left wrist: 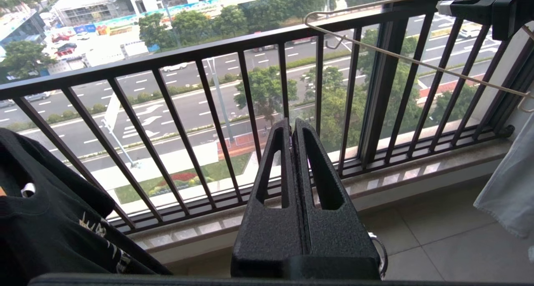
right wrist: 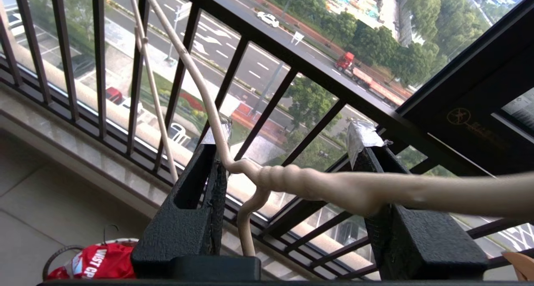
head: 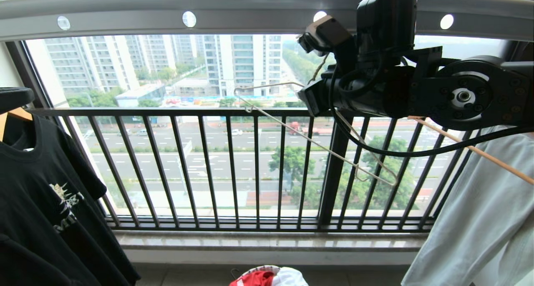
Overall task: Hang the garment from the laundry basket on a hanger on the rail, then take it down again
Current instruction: Hang the clothes rack on the clothesline
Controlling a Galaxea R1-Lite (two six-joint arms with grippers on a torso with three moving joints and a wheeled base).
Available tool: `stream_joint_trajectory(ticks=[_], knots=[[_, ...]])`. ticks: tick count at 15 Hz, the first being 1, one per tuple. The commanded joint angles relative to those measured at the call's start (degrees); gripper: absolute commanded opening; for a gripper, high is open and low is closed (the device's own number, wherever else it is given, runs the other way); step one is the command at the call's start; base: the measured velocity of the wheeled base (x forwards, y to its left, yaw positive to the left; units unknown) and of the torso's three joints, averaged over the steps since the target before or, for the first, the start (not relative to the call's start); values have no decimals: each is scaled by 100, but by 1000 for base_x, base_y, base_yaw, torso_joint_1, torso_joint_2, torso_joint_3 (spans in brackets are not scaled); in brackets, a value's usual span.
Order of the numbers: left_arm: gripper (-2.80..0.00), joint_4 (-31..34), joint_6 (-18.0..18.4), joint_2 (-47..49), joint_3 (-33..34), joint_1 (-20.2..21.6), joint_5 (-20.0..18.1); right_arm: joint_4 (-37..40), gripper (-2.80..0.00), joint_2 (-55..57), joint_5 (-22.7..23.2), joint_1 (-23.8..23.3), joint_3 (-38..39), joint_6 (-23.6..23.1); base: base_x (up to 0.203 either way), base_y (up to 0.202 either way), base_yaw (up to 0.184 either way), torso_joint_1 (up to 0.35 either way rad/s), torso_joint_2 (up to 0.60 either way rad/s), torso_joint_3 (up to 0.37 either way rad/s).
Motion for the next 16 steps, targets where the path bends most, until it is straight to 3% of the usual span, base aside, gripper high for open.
stream_joint_trajectory(ticks=[1, 13, 16], knots=[[-280, 8, 3, 45, 7, -1, 12, 0, 0, -233, -11, 3, 166, -10, 0, 0, 0, 0, 0, 0], [-280, 0, -1, 326, 121, -18, -6, -4, 0, -2680, 500, 144, 2427, 26, 0, 0, 0, 0, 0, 0], [-280, 7, -6, 232, 141, -301, 3, 32, 0, -3574, 889, 149, 2874, 23, 0, 0, 0, 0, 0, 0]])
